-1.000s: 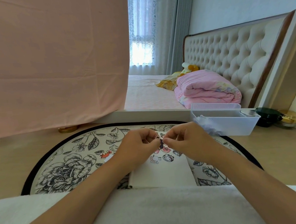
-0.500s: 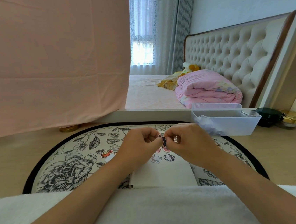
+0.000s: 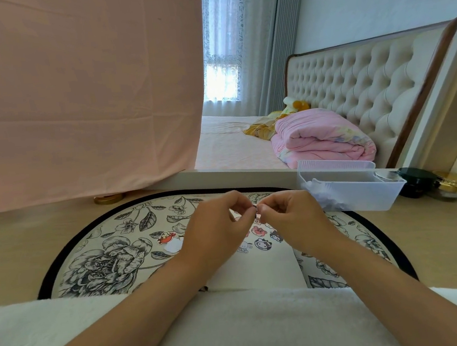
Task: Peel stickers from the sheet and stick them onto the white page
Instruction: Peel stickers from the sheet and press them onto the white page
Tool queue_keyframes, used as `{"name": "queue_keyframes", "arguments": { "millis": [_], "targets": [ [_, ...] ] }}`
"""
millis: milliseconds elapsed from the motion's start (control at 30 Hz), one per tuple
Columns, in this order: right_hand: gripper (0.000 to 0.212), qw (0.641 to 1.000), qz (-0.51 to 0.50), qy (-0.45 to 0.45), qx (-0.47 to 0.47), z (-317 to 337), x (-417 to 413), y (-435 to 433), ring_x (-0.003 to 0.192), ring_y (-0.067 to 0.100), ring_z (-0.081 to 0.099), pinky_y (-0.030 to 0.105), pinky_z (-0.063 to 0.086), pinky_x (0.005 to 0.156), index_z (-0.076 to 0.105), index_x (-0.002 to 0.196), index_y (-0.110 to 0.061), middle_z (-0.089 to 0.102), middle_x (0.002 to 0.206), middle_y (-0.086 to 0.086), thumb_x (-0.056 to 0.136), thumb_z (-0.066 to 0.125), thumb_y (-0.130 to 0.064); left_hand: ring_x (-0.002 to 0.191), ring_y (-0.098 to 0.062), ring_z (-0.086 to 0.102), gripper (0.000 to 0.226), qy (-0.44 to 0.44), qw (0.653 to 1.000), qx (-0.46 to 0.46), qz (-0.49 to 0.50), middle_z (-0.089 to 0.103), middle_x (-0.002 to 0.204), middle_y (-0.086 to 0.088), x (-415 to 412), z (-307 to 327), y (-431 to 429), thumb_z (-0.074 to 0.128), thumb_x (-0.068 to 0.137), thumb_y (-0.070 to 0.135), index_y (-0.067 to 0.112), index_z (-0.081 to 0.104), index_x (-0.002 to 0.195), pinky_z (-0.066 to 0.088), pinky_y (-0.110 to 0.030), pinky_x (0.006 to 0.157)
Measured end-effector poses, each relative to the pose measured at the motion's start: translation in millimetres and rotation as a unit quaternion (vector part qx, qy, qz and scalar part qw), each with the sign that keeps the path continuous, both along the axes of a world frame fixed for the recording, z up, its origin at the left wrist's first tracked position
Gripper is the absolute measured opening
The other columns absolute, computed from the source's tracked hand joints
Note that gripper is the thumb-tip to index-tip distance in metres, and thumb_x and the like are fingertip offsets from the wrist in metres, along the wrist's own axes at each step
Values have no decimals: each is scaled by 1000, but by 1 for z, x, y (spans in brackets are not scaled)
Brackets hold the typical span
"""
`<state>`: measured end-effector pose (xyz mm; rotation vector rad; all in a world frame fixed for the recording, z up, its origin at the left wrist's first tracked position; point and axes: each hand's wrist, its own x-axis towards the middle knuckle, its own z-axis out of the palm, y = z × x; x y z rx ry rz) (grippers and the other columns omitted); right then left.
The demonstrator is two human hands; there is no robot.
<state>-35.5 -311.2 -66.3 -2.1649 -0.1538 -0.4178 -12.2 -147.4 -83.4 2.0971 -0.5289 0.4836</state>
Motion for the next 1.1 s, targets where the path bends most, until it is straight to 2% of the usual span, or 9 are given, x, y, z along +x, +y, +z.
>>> {"name": "queue_keyframes", "arguments": {
  "millis": [133, 233, 300, 467, 600, 767, 933, 1033, 1100],
  "targets": [
    [26, 999, -7, -16, -46, -1, 1, -2, 50, 1, 55, 25, 51, 55, 72, 73, -35, 65, 58, -16, 93, 66, -20, 67, -1, 67, 7, 74, 996, -53, -13, 73, 71, 16, 1, -2, -2, 73, 87, 31, 29, 78, 84, 56, -26, 67],
    [27, 997, -11, -19, -77, -2, 2, -2, 55, 2, 59, 36, 58, 63, 71, 70, -40, 67, 63, -21, 92, 66, -25, 67, -3, 70, 9, 104, 991, -79, -26, 74, 71, 14, 2, -1, -2, 73, 88, 28, 25, 79, 82, 58, -24, 67],
    [24, 996, -12, -22, -88, -3, 3, -2, 57, 1, 59, 38, 58, 65, 71, 71, -41, 68, 66, -21, 91, 67, -28, 67, -3, 69, 10, 106, 991, -76, -24, 74, 71, 14, 2, -1, -2, 73, 88, 28, 26, 77, 79, 57, -20, 65],
    [13, 996, -10, -24, -90, -4, 3, -1, 56, 0, 58, 33, 56, 63, 75, 81, -34, 69, 67, -18, 91, 68, -31, 66, -6, 66, 12, 84, 996, -33, -7, 71, 70, 11, 5, -4, -3, 69, 89, 30, 29, 72, 77, 55, -25, 63],
    [18, 999, 7, -2, -46, -1, 4, -1, 52, 0, 57, 27, 52, 58, 74, 76, -29, 71, 69, -8, 92, 67, -24, 71, -14, 67, 13, 97, 994, -37, -45, 71, 74, 5, 7, -4, -2, 65, 92, 26, 28, 70, 80, 55, -31, 65],
    [19, 996, 47, 48, 55, 2, 2, -2, 48, 7, 55, 22, 47, 49, 72, 77, -18, 70, 70, -1, 94, 65, -16, 72, -22, 65, 15, 102, 991, -50, -66, 70, 77, -5, 9, -4, -3, 61, 94, 21, 23, 67, 80, 50, -28, 58],
    [15, 991, 58, 73, 100, 4, 2, -1, 52, 11, 58, 19, 43, 45, 72, 82, -14, 70, 76, 5, 94, 65, -20, 59, -9, 51, 17, 124, 986, -81, -78, 64, 75, -11, 9, -3, -5, 59, 95, 21, 23, 63, 78, 45, -28, 53],
    [11, 989, 60, 66, 118, 7, 0, -3, 54, 9, 60, 18, 43, 46, 76, 87, -17, 70, 68, -5, 92, 70, -25, 57, -6, 51, 16, 131, 984, -95, -74, 60, 70, -1, 7, 0, -5, 60, 96, 23, 23, 62, 80, 47, -29, 54],
    [10, 988, 56, 61, 128, 7, 0, -6, 54, 7, 59, 15, 42, 47, 77, 88, -17, 68, 62, -10, 92, 72, -24, 66, -13, 61, 16, 130, 983, -103, -76, 66, 76, -4, 6, 1, -7, 59, 97, 22, 23, 62, 81, 52, -27, 57]
  ]
}}
